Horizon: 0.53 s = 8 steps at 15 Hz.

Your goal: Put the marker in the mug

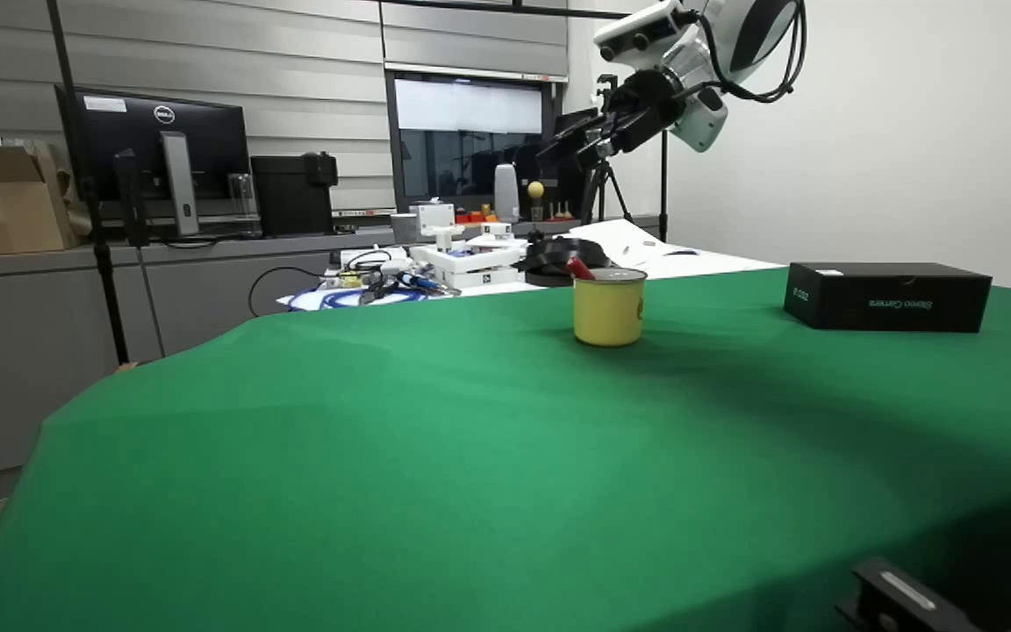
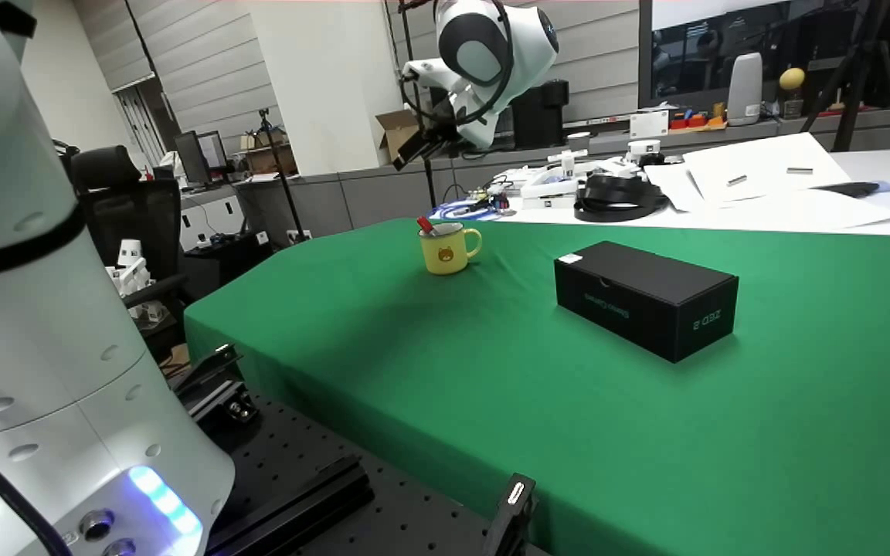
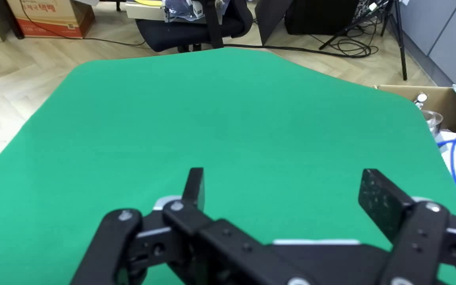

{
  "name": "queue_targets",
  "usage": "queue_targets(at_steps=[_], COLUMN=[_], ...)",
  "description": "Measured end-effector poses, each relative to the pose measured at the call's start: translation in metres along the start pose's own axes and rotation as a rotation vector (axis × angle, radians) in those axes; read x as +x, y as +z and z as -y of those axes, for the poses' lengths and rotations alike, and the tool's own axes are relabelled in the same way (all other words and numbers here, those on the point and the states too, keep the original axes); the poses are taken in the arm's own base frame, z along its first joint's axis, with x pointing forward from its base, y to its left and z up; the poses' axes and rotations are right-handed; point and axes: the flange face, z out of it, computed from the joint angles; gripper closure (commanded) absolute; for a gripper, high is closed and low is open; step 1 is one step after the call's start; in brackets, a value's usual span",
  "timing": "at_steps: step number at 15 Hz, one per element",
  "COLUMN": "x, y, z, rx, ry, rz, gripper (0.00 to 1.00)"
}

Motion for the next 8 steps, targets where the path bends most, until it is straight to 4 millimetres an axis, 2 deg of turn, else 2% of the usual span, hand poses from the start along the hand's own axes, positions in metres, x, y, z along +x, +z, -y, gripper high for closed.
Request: queue_targets(at_steps=[3, 6, 8], x=[-0.018, -0.026, -0.027], y=[0.013, 0.049, 0.065], z=[-0.004, -0.019, -0.026], rx=[-0.055, -0.149, -0.175], ry=[-0.063, -0.183, -0.205], rz=[0.003, 0.049, 0.06], gripper=[0.0, 0.0, 0.0])
